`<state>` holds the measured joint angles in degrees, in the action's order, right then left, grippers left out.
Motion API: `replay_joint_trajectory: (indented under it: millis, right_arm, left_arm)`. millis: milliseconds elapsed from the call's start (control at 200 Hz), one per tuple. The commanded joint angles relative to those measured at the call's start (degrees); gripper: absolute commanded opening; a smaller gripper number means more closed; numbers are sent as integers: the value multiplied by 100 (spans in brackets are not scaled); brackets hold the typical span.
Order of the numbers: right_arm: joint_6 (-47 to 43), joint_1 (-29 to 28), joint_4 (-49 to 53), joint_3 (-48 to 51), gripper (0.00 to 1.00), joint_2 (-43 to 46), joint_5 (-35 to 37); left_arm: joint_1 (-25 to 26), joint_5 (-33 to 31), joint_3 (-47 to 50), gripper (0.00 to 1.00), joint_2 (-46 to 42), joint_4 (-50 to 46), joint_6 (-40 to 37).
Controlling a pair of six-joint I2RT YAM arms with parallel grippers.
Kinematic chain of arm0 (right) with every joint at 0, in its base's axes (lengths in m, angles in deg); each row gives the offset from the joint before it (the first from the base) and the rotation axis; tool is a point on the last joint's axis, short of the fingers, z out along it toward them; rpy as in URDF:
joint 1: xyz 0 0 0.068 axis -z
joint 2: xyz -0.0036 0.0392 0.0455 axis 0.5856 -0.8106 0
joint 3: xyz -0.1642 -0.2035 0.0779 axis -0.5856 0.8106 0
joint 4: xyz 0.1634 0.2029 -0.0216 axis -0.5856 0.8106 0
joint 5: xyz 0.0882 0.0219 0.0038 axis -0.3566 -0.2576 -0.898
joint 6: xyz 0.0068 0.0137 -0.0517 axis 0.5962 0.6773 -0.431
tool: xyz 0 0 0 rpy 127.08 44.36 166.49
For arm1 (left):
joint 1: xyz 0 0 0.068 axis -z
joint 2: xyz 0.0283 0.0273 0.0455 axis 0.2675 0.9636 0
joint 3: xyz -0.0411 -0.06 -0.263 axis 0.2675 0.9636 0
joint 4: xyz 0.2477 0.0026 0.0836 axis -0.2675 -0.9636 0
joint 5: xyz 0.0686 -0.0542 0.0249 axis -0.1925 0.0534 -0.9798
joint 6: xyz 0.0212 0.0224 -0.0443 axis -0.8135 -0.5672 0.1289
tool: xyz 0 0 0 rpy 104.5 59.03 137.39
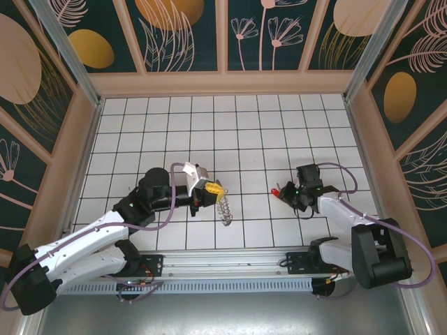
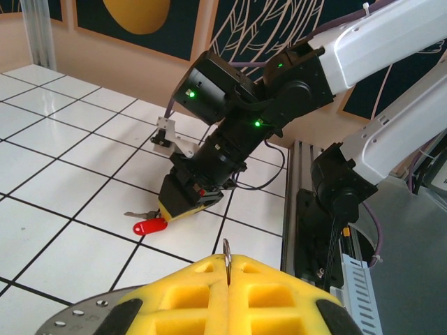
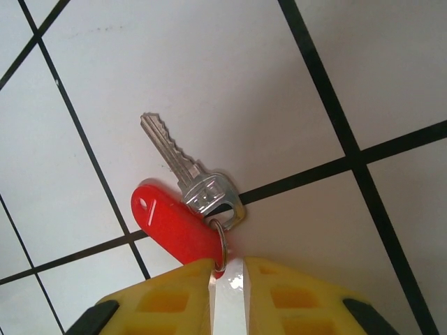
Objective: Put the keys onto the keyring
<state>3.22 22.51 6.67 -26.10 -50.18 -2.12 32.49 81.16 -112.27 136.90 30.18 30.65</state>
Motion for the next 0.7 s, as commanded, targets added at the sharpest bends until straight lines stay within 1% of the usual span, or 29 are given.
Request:
replay_joint_trajectory:
  millis: [0, 696]
  right_arm:
    - [65, 69, -199, 58, 17, -23, -89]
    - [3, 246, -528, 225, 15, -17, -275]
  left_arm:
    - [16, 163, -16, 0, -47, 301, 85]
    - [11, 259, -22, 0, -95, 334, 112]
